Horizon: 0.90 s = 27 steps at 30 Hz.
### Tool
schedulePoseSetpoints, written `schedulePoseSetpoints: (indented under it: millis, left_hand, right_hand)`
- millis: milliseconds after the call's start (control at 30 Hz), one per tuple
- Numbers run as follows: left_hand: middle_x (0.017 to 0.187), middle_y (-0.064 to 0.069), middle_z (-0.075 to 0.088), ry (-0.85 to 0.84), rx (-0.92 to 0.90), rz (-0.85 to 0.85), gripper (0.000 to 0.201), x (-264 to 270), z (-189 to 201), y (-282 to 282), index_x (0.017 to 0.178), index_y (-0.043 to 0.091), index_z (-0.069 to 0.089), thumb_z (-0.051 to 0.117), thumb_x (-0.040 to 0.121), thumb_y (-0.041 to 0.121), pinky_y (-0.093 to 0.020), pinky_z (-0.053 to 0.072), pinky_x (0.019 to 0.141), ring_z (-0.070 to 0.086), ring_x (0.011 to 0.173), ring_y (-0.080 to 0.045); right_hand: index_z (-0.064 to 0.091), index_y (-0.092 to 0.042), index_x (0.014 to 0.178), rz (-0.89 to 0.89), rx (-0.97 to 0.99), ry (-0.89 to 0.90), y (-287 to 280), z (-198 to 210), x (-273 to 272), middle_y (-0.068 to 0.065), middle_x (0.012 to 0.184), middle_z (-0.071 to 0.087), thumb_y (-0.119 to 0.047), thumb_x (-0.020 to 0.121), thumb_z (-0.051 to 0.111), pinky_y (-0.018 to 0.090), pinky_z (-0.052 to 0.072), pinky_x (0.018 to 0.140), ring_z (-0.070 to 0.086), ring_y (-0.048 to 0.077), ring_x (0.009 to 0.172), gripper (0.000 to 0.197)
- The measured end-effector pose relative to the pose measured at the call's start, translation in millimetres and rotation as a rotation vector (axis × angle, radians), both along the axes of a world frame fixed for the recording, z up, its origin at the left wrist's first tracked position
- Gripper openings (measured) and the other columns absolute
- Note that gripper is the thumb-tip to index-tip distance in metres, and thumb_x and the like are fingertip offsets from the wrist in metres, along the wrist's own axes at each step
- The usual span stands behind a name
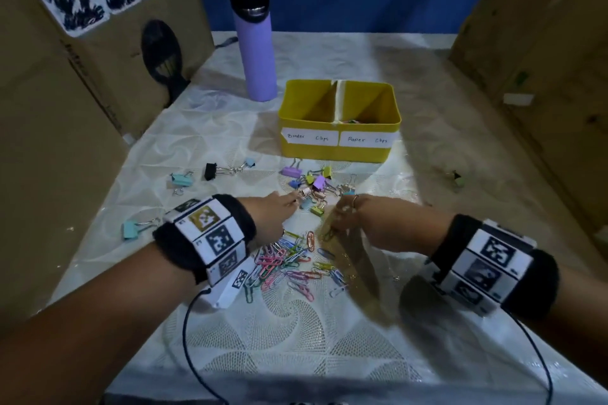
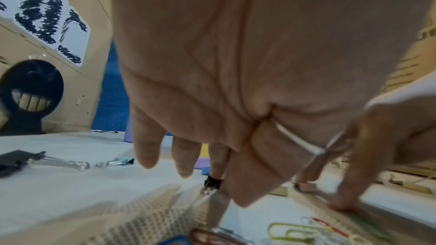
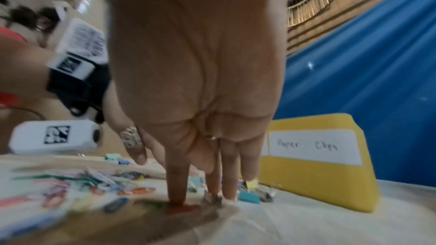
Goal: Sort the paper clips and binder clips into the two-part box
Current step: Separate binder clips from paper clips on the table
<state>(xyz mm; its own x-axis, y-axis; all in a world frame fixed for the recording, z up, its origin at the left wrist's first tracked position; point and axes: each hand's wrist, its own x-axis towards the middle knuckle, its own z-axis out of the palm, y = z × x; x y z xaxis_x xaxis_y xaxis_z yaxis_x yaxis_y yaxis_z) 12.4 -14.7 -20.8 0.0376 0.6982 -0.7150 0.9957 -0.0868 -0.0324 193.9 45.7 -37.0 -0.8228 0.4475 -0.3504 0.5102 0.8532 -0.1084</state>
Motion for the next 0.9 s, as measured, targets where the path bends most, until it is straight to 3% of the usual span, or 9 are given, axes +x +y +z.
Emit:
schedulePoseSetpoints:
  millis: [100,200,300,367,433,533,633,700,900]
  left_hand:
    - [0.157,-0.002,-0.02,-0.106,0.095,0.103,0.073,-9,5,-6,0.147,0.011,-0.011,0.027,0.089,-0.01,-0.044,0.006,0.121,-0.014,0.146,-0.024]
    - [0.155,-0.004,-0.024,-0.16,0.155,0.159,0.063,-27,-2,-23,0.147,0.012,-0.014,0.027,0.099,0.014,-0.038,0.001,0.122,-0.017,0.145,-0.02]
    - [0.147,0.004,-0.034,-0.186,0.014,0.209,0.074,-44,-10,-49,0.145,0.017,-0.019,0.023,0.094,0.05,-0.037,-0.002,0.122,-0.022,0.143,-0.015]
    - [0.135,0.01,-0.042,-0.232,-0.09,0.188,0.098,-40,-11,-62,0.142,0.018,-0.025,0.015,0.075,0.077,-0.041,-0.006,0.121,-0.032,0.137,-0.014]
    - [0.136,0.005,-0.046,-0.267,-0.12,0.14,0.119,-25,-17,-69,0.141,0.016,-0.028,0.007,0.053,0.088,-0.044,-0.008,0.12,-0.037,0.132,-0.016]
    - [0.147,-0.005,-0.039,-0.312,-0.107,0.096,0.097,-7,-27,-71,0.142,0.012,-0.025,0.016,0.078,0.072,-0.045,-0.007,0.121,-0.033,0.138,-0.021]
    - [0.154,0.0,-0.026,-0.398,0.001,0.187,0.07,-9,-24,-68,0.146,0.017,-0.015,0.028,0.098,0.041,-0.03,-0.006,0.118,-0.02,0.144,-0.014]
    - [0.157,0.004,-0.018,-0.408,0.153,0.228,0.064,-13,-20,-63,0.149,0.019,-0.005,0.032,0.099,0.033,-0.026,0.0,0.117,-0.011,0.146,-0.012]
    - [0.159,-0.002,-0.004,-0.282,0.257,0.216,0.058,-21,-23,-41,0.149,0.017,0.007,0.033,0.097,0.009,-0.029,0.014,0.118,0.003,0.147,-0.02]
  right_hand:
    - [0.036,-0.019,0.139,0.047,-0.063,-0.068,-11,-2,11,0.013,0.154,0.023,-0.004,0.093,0.03,0.033,0.037,0.109,0.04,0.028,0.133,0.049]
    - [0.015,-0.025,0.147,-0.035,-0.148,-0.044,-19,0,23,0.002,0.157,-0.018,-0.001,0.092,0.033,0.026,0.03,0.109,0.021,0.02,0.143,0.062]
    - [-0.002,-0.02,0.148,-0.064,-0.212,-0.037,-19,-3,27,0.002,0.157,-0.017,-0.007,0.095,0.034,0.019,0.018,0.111,0.011,0.017,0.145,0.065]
    - [-0.003,-0.014,0.147,-0.026,-0.263,-0.054,-25,-9,22,0.007,0.158,-0.012,-0.016,0.098,0.031,0.015,0.011,0.11,0.01,0.016,0.146,0.06]
    - [-0.002,-0.01,0.147,0.041,-0.29,-0.069,-36,-16,15,0.012,0.157,-0.011,-0.024,0.099,0.031,0.017,0.005,0.114,0.0,0.018,0.147,0.06]
    - [0.004,-0.009,0.147,0.084,-0.328,-0.018,-46,-16,6,0.014,0.158,0.0,-0.025,0.098,0.033,0.012,0.004,0.11,0.007,0.02,0.146,0.059]
    - [0.031,-0.009,0.141,0.005,-0.304,0.199,-37,-7,4,0.014,0.147,0.038,-0.01,0.094,0.042,0.025,0.03,0.107,0.043,0.026,0.131,0.048]
    - [0.044,-0.012,0.133,-0.052,-0.181,0.311,-27,-3,5,0.013,0.134,0.053,-0.004,0.089,0.043,0.032,0.04,0.1,0.053,0.026,0.119,0.045]
    - [0.051,-0.034,0.127,0.04,0.053,0.161,-11,-2,-8,0.01,0.132,0.048,-0.009,0.084,0.046,0.041,0.046,0.094,0.043,0.028,0.12,0.049]
